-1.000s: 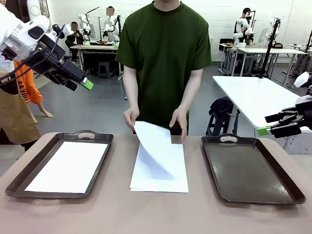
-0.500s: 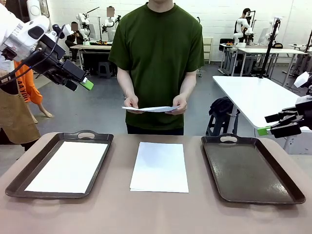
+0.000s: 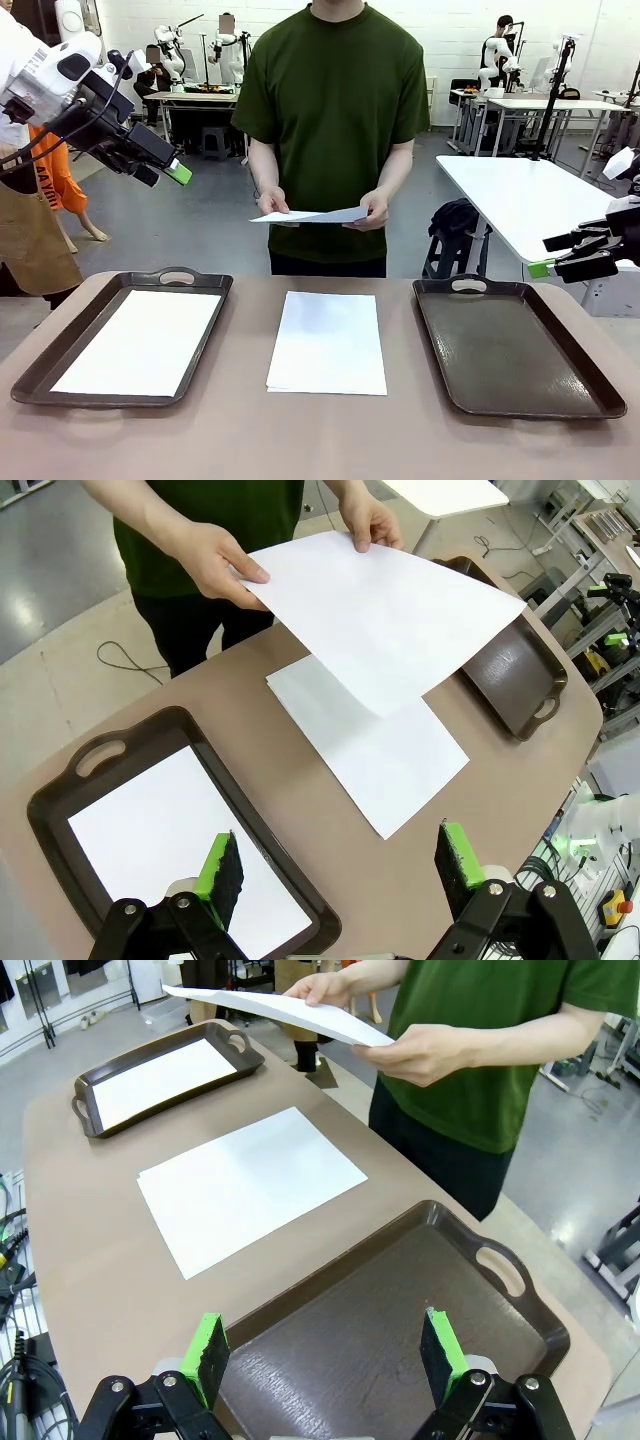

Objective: Sort the A4 documents.
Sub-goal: Receive the A4 Paper.

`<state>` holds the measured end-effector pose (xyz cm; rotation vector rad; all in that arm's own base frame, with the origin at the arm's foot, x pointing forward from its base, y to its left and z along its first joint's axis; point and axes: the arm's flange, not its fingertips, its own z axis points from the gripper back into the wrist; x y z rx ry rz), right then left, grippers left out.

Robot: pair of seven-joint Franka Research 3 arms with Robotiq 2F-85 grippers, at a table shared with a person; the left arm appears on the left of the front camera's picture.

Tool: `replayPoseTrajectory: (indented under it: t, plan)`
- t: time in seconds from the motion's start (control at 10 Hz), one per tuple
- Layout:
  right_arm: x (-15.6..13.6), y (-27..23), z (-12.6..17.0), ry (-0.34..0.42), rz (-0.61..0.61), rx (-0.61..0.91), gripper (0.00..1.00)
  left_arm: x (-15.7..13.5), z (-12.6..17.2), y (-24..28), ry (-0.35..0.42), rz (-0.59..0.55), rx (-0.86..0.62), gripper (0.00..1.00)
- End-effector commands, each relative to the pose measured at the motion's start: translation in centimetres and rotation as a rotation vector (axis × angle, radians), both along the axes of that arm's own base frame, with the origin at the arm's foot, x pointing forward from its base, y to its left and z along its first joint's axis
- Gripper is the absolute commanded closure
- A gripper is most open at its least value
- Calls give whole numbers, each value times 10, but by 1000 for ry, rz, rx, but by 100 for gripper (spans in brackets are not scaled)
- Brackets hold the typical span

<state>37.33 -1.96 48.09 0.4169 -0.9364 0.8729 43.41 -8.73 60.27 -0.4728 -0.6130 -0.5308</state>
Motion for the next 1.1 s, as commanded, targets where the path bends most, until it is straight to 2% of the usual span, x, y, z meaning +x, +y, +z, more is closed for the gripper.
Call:
replayPoseTrajectory:
  t: [0.0, 1.0]
  plan:
    - [4, 1, -4, -17, 13, 14, 0, 0, 0, 1, -11, -11, -3, 0]
    - [4, 1, -4, -17, 13, 14, 0, 0, 0, 1, -11, -11, -3, 0]
